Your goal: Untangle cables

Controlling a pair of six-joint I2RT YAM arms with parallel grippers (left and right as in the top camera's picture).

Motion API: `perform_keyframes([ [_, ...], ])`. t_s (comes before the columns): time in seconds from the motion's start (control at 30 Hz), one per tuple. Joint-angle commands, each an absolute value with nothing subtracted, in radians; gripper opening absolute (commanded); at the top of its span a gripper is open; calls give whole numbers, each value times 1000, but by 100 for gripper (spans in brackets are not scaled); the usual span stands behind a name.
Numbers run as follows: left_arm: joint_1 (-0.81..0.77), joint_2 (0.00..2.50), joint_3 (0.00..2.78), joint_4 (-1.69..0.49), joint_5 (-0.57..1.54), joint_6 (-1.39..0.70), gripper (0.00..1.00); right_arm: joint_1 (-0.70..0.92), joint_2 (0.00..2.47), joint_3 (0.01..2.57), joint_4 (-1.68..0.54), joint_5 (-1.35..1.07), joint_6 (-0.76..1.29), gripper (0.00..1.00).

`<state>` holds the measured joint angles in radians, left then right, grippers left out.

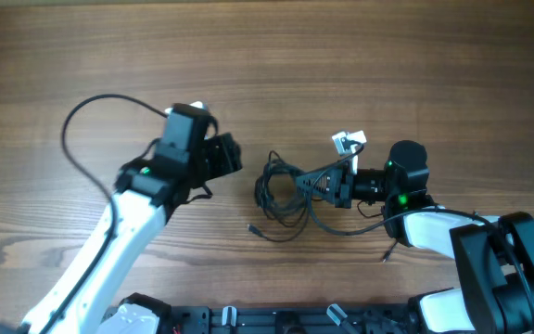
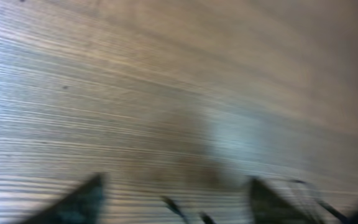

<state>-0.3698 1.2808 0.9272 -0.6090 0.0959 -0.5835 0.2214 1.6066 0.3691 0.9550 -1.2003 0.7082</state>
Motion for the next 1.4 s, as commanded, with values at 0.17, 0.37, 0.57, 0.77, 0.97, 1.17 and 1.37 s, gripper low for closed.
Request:
perform_keyframes([
  [0.17, -441, 1245, 917, -659, 368, -776, 100, 218, 1621, 375, 916, -851, 992, 4],
  [0.37, -524, 1245, 823, -550, 292, -1062, 100, 219, 1621, 375, 915, -873, 999, 4],
  [0.57, -591, 1304, 765, -389, 234, -1116, 100, 219, 1621, 375, 915, -920, 998, 4],
  [0.77, -604, 1428, 765, -327, 229, -1168, 100, 219, 1621, 375, 916, -954, 994, 4],
  [0.97, -602, 1466, 765, -318, 199, -1213, 50, 219, 1621, 375, 916, -966, 993, 4],
  [1.17, -552, 1464, 765, -315, 186, -1212, 4, 219, 1621, 374, 913, -966, 933, 9],
  [1.37, -494, 1444, 765, -322, 197, -968, 4, 218, 1621, 374, 883, -966, 797, 37],
])
